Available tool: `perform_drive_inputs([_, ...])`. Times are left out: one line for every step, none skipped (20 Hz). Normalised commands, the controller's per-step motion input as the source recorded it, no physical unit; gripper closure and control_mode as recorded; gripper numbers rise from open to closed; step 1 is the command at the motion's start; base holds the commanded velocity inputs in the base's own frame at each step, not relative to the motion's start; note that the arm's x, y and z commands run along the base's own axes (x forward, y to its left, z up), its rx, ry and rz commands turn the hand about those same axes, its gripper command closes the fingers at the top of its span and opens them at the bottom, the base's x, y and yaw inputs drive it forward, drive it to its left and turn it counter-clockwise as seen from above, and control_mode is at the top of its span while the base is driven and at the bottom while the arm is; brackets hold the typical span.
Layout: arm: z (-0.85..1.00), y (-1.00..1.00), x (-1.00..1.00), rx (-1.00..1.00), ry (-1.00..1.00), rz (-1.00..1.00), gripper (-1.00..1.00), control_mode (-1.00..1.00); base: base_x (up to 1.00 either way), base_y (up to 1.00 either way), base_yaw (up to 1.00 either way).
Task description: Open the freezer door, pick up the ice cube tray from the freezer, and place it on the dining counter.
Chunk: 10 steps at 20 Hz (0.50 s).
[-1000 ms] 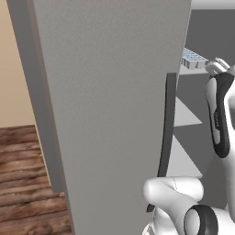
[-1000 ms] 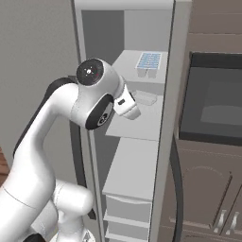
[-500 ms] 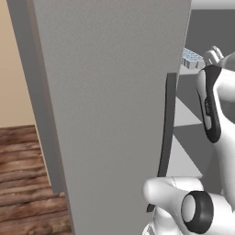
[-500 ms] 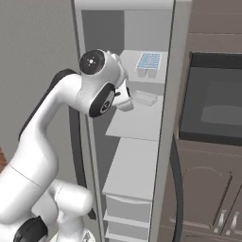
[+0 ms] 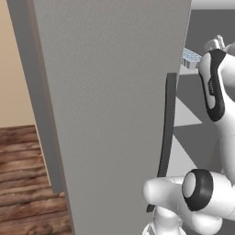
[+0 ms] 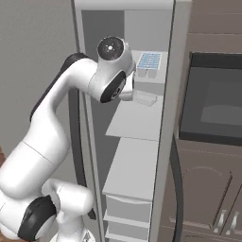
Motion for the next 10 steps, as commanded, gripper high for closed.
perform_drive_inputs([0.0, -0.41, 0.44, 0.2, 0.0, 0.11, -1.0, -1.0, 0.0, 0.0, 0.0])
perform_drive_inputs([0.0, -0.39, 0.49, 0.17, 0.0, 0.12, -1.0, -1.0, 0.0, 0.0, 0.0])
perform_drive_inputs([0.0, -0.31, 0.46, 0.13, 0.0, 0.11, -1.0, -1.0, 0.0, 0.0, 0.0])
perform_drive_inputs([0.0, -0.21, 0.52, 0.1, 0.0, 0.11, -1.0, -1.0, 0.0, 0.0, 0.0])
perform_drive_inputs([0.0, 0.0, 0.46, 0.05, 0.0, 0.06, -1.0, -1.0, 0.0, 0.0, 0.0])
perform_drive_inputs([0.0, 0.0, 0.46, 0.03, 0.0, 0.04, -1.0, -1.0, 0.0, 0.0, 0.0])
perform_drive_inputs([0.0, 0.0, 0.4, 0.02, 0.0, 0.03, -1.0, -1.0, 0.0, 0.0, 0.0])
perform_drive_inputs([0.0, 0.0, 0.4, 0.03, 0.0, 0.03, -1.0, -1.0, 0.0, 0.0, 0.0])
perform_drive_inputs([0.0, 0.0, 0.45, 0.04, -0.01, 0.01, -1.0, -1.0, 0.0, 0.0, 0.0])
perform_drive_inputs([0.0, 0.0, 0.46, 0.03, -0.02, 0.01, -1.0, -1.0, 0.0, 0.0, 0.0])
